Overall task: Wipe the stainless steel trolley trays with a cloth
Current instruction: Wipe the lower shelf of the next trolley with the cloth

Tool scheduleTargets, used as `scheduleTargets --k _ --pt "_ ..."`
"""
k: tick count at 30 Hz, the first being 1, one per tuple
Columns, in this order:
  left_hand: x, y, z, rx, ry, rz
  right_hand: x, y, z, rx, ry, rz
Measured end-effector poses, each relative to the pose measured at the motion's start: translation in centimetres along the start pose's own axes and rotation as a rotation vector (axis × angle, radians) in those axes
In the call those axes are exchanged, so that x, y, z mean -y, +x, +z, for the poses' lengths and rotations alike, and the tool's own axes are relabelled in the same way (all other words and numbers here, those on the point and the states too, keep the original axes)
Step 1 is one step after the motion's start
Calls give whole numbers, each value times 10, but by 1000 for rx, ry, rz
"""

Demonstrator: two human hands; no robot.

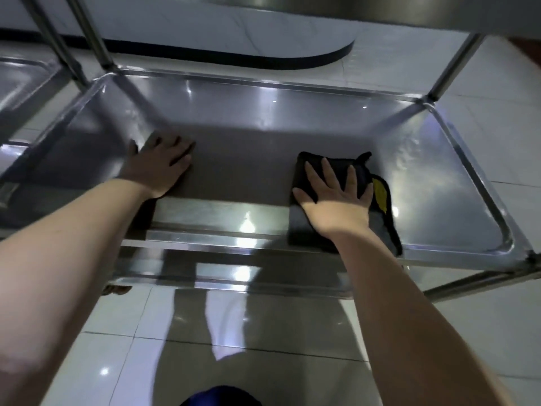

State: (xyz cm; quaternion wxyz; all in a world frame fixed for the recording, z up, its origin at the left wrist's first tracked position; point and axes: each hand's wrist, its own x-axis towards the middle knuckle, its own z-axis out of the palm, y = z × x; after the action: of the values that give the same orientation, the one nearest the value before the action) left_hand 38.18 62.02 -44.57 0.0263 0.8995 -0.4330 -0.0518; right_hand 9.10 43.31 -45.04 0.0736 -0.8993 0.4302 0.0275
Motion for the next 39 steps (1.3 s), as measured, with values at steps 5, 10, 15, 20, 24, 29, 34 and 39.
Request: scheduleTargets --k 5,10,15,20,24,29,34,39 --pt "-8 -2 4 -30 55 -8 108 3 10 -28 14 -77" --pt "0 -2 1 -20 115 41 203 -8 23 52 59 -340" --pt "-6 0 3 -31 26 -7 44 43 -5 -64 49 -112" --pt "-8 1 5 -48 27 -24 -41 59 -23 -22 97 288" --pt "-7 2 6 -42 25 -16 76 59 -7 -47 54 35" --pt "0 2 8 -30 92 -13 185 27 15 33 13 -346" --pt "-3 0 7 -41 34 -3 78 51 -2 -36 60 -183" --pt "-6 0 9 -76 70 4 -48 42 -22 19 110 244"
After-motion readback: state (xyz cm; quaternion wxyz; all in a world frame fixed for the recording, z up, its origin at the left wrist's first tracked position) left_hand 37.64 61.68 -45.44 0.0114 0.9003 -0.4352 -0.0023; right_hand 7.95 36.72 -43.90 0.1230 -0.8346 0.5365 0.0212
